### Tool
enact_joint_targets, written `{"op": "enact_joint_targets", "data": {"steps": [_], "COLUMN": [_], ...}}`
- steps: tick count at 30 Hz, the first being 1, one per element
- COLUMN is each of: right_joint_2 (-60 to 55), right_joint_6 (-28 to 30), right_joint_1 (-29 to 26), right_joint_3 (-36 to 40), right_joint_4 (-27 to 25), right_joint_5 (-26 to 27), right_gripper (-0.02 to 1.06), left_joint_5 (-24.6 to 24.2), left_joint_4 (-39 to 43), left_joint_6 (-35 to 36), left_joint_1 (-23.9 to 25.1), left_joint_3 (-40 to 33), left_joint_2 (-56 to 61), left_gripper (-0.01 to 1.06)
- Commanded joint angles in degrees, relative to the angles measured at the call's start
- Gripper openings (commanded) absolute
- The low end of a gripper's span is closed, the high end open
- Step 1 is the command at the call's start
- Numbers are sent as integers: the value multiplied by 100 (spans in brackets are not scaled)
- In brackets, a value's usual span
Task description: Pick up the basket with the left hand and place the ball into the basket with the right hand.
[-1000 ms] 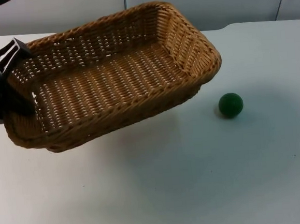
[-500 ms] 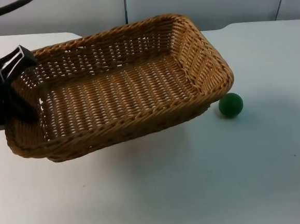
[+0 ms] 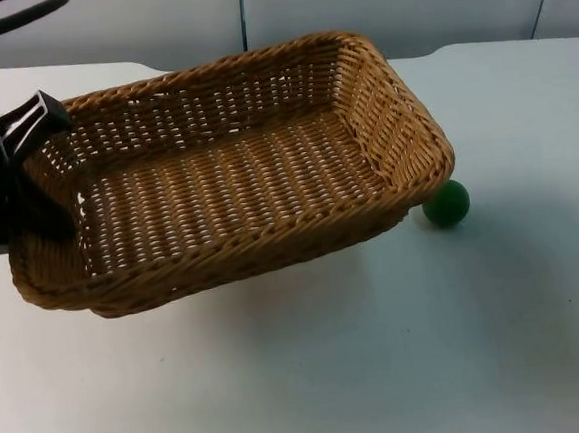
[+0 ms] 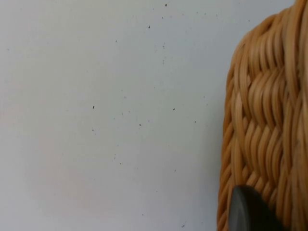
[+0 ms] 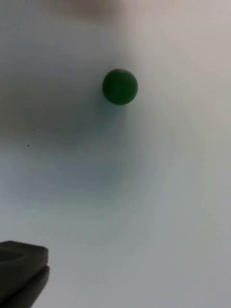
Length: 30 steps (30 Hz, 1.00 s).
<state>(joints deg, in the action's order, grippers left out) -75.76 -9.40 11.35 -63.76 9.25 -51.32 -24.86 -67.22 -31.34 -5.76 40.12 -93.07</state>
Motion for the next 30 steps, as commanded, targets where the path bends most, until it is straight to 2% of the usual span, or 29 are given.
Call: {"op": "enact_joint_targets", "data": {"steps": [1,6,7,9,10,13,18,23,30], "right_joint_2": [-1031,-1866,-2114,-2600,-2600,-3041,-3426,-3488,-3550], "right_joint_6": [78,412,470,531,531,531,714,1100,1125], "right_joint_1": [-26,-26,-26,-26,-26,-26,-26,95,539], "right_joint_3": [-359,-521,-558,-589,-589,-589,-589,-589,-589], "right_joint_4": [-77,-491,-637,-992,-992,-1062,-1105,-1256,-1256], "right_joint_5": [86,292,442,940,940,1445,1913,2282,2854], "right_gripper": [0,8,14,33,33,54,68,69,69], "left_joint_5": [-143,-143,-153,-170,-170,-219,-254,-254,-254], "left_joint_4": [-75,-75,-75,-75,-75,-75,-75,-75,-75], "left_joint_6": [28,28,28,28,28,28,28,28,28], "left_joint_1": [-5,-5,-5,-5,-5,-5,-5,-5,-5], "left_joint_3": [17,17,17,17,17,17,17,17,17], "left_joint_2": [71,71,71,71,71,71,71,71,71], "left_gripper": [0,0,0,0,0,0,0,0,0]}}
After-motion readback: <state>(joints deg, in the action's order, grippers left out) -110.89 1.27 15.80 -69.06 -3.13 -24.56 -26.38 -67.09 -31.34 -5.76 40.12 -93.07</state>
